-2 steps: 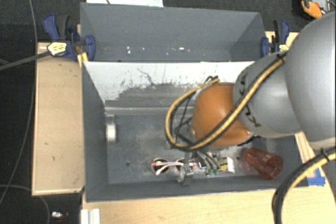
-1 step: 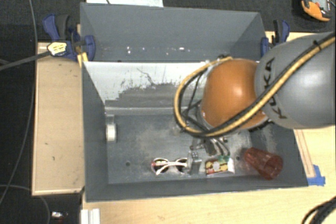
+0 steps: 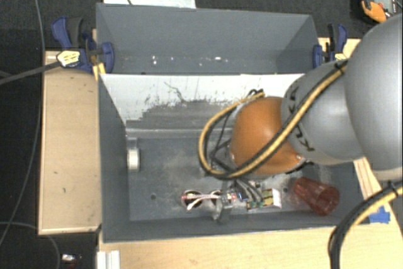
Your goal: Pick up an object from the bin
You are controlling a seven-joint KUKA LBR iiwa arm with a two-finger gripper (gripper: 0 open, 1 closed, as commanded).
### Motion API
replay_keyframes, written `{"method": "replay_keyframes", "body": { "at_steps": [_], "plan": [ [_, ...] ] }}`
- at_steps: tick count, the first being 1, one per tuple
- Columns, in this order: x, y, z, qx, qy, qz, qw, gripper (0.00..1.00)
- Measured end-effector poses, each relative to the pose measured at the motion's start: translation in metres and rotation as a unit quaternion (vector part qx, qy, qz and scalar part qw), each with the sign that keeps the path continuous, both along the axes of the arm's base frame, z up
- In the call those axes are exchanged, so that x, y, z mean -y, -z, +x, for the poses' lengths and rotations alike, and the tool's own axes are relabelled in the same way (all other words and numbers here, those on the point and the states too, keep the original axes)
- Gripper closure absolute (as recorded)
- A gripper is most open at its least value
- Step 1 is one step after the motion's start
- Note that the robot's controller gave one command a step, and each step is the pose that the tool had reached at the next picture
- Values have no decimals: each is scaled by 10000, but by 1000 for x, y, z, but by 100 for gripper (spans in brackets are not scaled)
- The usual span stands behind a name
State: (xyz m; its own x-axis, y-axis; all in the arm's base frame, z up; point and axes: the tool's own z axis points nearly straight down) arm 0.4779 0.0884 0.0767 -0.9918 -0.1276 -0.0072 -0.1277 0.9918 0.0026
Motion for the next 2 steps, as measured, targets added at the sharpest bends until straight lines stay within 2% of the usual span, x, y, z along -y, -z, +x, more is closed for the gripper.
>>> {"method": "replay_keyframes", "body": {
  "at_steps": [1,2],
  "plan": [
    [-3,7,4,63,520,19,9986,0],
    [0,0,1,25,50,6,10000,100]
  ]
}}
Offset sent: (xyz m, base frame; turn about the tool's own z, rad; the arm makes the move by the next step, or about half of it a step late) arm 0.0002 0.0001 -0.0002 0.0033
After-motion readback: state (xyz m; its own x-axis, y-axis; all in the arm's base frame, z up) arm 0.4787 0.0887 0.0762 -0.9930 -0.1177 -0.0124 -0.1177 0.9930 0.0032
